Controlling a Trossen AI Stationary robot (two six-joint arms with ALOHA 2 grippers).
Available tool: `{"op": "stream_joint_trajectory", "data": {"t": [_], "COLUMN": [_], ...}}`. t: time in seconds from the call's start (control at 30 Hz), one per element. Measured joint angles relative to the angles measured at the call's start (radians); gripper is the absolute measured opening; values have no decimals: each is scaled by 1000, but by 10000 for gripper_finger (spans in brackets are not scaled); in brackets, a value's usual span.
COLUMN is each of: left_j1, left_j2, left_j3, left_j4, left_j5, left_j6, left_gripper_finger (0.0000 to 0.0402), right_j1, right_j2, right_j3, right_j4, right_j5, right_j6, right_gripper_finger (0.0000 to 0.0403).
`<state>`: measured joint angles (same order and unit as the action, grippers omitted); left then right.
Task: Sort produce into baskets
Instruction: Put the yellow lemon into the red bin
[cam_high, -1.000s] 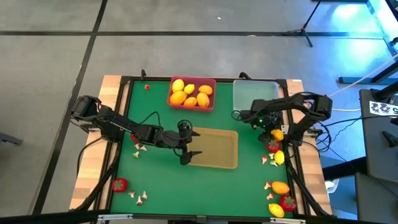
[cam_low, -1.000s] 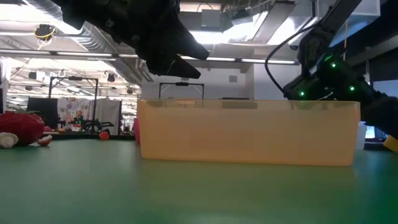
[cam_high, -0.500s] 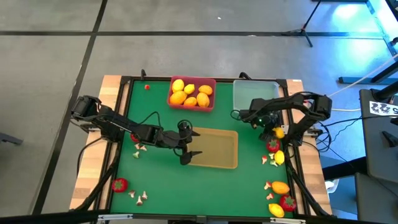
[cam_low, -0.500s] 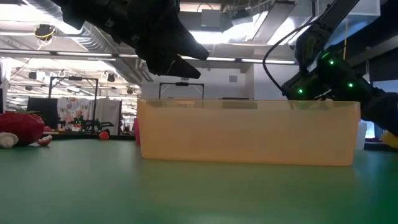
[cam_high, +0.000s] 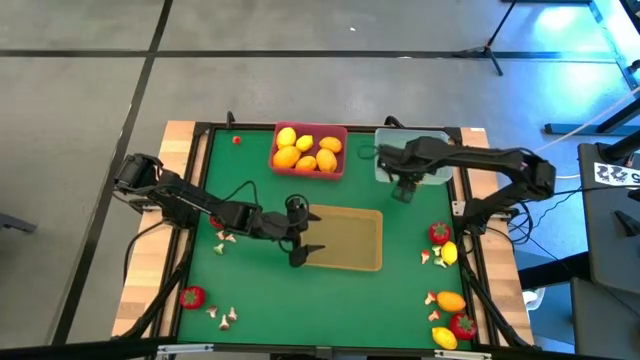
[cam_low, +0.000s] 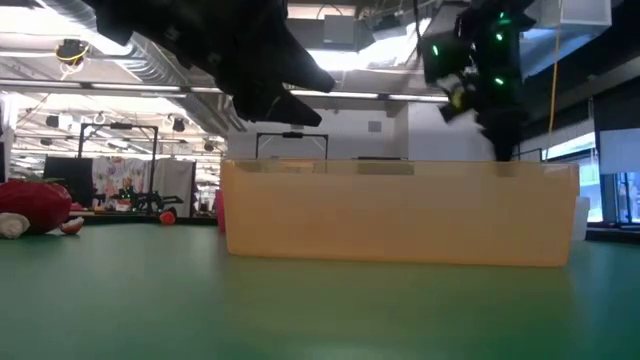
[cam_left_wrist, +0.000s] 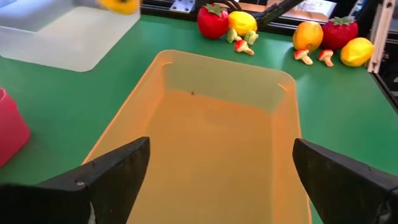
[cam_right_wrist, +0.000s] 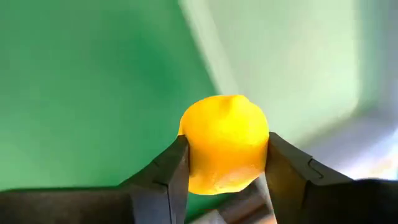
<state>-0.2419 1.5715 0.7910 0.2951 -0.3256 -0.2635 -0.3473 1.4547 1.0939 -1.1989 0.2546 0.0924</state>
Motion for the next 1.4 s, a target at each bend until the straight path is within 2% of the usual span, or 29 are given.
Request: {"op": "stream_joint_trajectory", "data": {"t": [0.13,0.33,0.6,0.8,1.0,1.17,1.4], "left_j1": [-8,-6,31,70,102,144,221], "left_j2": [0,0,0,0,0,0,0], "left_j3": [0,0,0,0,0,0,0], "left_j4": [0,0,-12,-24,-30,-31,-47], "left_j5": [1,0,-19,-21,-20,-20,-20], "left_j6": [-1,-16,-37,-18,126,243,352], "left_gripper_finger": [388,388,388,388,388,388,388], "right_j1": [0,0,0,-2,-26,-72,-122], "right_j2": [-33,-15,60,157,257,324,407], "right_j3": [21,21,21,21,21,21,41], "right_j4": [248,577,863,1042,1232,1358,1516], "right_j5": [7,2,-2,-4,-29,-92,-142], "right_j6": [-71,-152,-249,-263,-284,-263,-244], "right_gripper_finger": [155,156,156,156,157,157,157]}}
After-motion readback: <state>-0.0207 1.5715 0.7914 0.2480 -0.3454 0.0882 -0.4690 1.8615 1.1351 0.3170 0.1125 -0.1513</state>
